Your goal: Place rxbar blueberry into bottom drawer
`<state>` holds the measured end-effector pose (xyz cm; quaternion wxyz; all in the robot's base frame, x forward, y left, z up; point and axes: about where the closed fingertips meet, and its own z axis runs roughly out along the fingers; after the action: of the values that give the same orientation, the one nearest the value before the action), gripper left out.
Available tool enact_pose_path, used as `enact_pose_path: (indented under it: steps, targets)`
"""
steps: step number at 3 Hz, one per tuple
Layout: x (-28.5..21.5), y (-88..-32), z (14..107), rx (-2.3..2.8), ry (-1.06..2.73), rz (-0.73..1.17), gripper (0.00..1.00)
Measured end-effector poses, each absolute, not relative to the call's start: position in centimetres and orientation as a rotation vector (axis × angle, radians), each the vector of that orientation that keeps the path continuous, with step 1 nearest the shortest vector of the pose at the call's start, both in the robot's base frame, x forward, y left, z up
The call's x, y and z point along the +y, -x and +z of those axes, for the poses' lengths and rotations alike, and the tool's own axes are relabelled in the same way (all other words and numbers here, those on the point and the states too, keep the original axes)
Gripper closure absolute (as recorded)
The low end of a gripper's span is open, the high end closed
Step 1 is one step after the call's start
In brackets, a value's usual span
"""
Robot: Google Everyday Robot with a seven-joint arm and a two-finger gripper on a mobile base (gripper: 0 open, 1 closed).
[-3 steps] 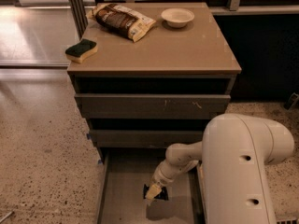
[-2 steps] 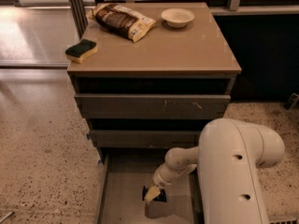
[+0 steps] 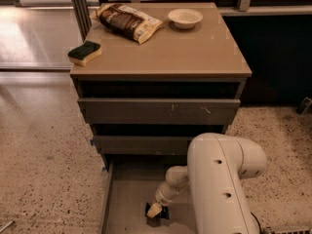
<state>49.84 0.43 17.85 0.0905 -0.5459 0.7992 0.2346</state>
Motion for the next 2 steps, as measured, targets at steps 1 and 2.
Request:
enact_pose_path:
  steps: [1, 2]
  targets:
    - [-0.6, -49.2, 14.4, 2.449, 1.592, 0.686, 1.0]
    - [-1.8, -48.4, 11.7, 2.515, 1.561, 0.69, 1.0]
